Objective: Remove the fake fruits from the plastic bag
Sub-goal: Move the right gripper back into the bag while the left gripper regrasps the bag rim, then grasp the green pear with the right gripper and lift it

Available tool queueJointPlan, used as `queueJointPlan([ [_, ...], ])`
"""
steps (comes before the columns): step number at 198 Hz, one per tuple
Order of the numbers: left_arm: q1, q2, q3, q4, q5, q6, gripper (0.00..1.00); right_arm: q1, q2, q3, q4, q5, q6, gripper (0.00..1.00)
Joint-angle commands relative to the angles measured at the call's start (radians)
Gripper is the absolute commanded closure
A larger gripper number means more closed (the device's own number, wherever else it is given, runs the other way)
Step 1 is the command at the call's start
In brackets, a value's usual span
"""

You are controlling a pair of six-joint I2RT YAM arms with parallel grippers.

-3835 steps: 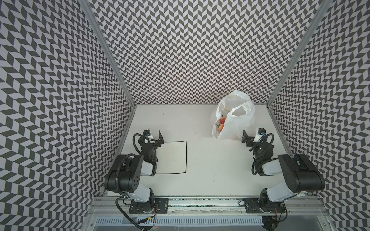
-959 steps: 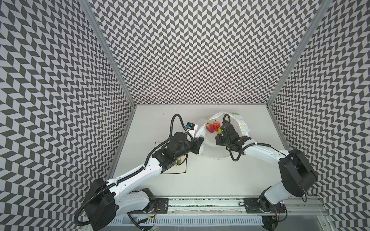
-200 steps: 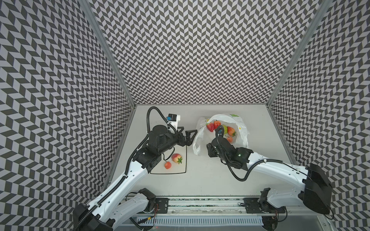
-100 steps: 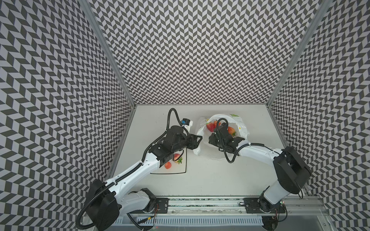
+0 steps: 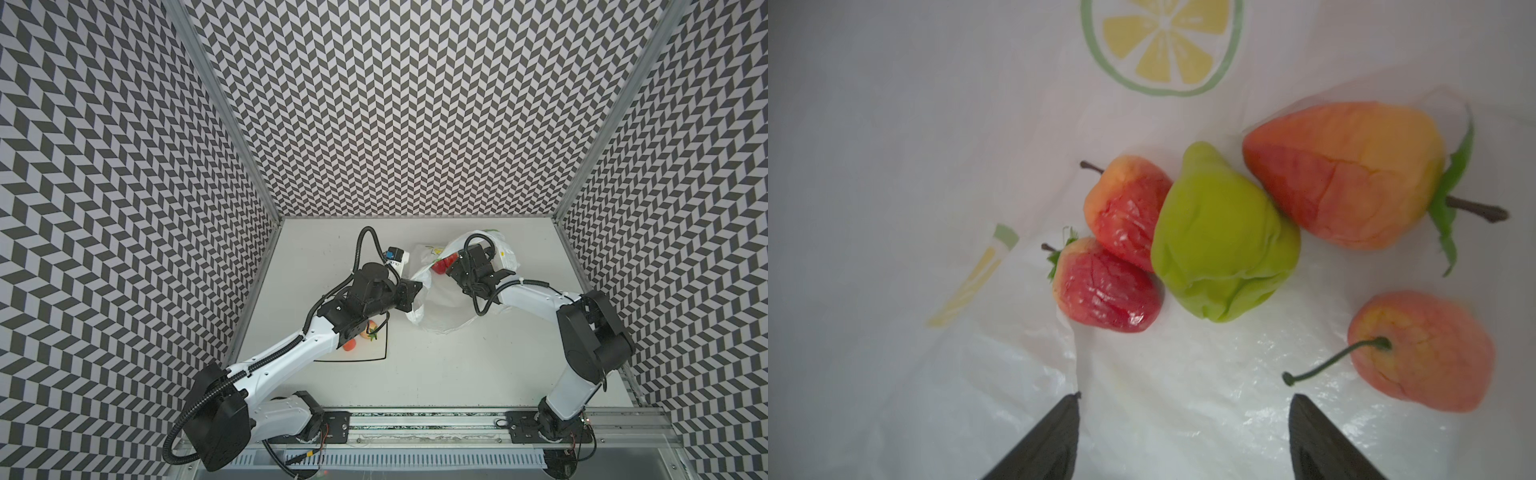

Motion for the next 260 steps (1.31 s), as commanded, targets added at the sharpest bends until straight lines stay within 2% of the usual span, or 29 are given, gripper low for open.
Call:
queueJointPlan([
  [1,-0.02,-0.001,0.023,0.042,-0.005,0.003,1.0,-0.031,0.034,0.047,-0.008,0.011,0.034,0.2],
  [76,-0.039,-0.008,0.028,0.05,-0.003,0.008,1.0,-0.072,0.159,0.144,0.008,-0.01,-0.012,0.12],
  [170,-0.041,-0.035,0.018,0.035,0.005,0.018,1.0,-0.108,0.268,0.19,0.063,0.024,0.021,0.15],
  [199,-0.041,-0.048,0.013,0.017,0.003,0.023,1.0,-0.108,0.305,0.209,0.092,0.0,0.034,0.16],
  [226,-0.042,-0.059,0.007,0.006,-0.006,0.025,1.0,-0.109,0.316,0.21,0.114,-0.001,0.037,0.2],
  [260,-0.042,-0.059,0.005,0.003,-0.021,0.022,1.0,-0.107,0.293,0.194,0.151,-0.033,0.002,0.32],
])
